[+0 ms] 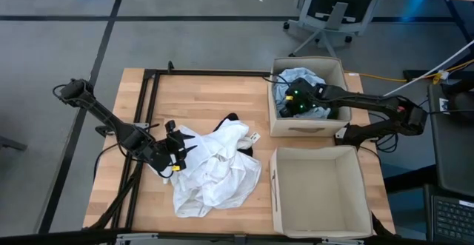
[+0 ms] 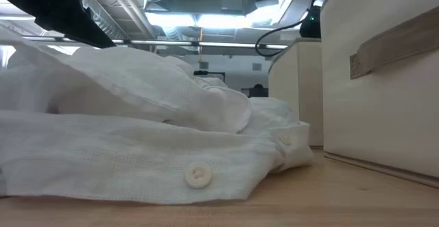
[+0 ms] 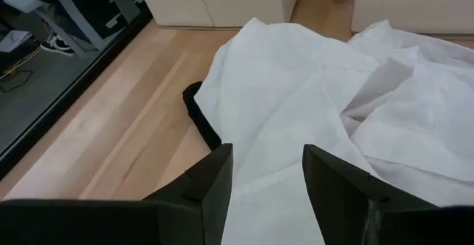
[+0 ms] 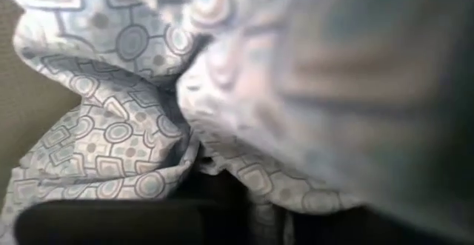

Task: Sort clothes
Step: Put the patterned polo into the top bin

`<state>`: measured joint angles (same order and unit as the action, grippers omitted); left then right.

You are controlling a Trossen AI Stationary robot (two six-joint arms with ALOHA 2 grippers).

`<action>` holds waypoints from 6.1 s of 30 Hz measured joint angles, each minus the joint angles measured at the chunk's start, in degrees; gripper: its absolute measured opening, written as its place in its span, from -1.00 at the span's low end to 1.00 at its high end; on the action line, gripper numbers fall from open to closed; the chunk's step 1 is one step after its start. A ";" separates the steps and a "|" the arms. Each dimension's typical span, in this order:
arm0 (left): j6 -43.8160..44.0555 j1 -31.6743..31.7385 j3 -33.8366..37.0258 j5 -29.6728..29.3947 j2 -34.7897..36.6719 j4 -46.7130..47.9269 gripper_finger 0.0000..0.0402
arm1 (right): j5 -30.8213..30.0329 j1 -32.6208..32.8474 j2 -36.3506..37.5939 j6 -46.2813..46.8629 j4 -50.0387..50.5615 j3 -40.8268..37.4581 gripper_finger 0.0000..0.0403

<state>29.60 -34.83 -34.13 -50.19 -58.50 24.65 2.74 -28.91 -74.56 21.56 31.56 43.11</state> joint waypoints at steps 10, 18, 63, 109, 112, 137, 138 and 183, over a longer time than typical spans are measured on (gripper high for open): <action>-0.28 0.00 0.00 0.00 0.00 0.16 -0.23 | 0.44 0.00 -0.14 -0.60 7.63 7.63 -0.31; -0.40 -0.01 0.00 0.02 0.00 0.19 -0.23 | -0.71 0.04 -0.06 -1.00 17.12 17.12 -0.25; -1.05 -0.02 0.00 0.03 0.00 0.00 -0.23 | -1.94 0.00 0.64 -15.84 12.56 40.42 0.09; -4.49 0.02 -0.04 0.04 0.00 -4.51 -0.23 | 23.06 -1.28 1.97 -4.06 18.16 49.01 0.09; -5.49 0.39 -0.04 -0.40 0.00 -5.44 -0.23 | 17.25 -2.80 1.71 -4.50 19.42 49.01 0.09; -25.61 44.03 -11.38 46.99 -19.78 -62.73 -0.23 | 32.40 8.03 -0.24 -16.27 11.29 49.01 0.10; -25.77 44.63 -13.47 47.14 -21.82 -62.74 -0.23 | 32.41 8.07 -0.23 -16.59 11.29 49.01 0.10; -31.82 49.24 -42.05 58.48 -48.57 -70.11 -0.30 | 34.34 8.00 -0.31 -28.10 11.54 49.01 0.10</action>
<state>-2.23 14.41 -76.18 8.29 -107.07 -45.46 37.09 -20.91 -74.87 -6.54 43.10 92.12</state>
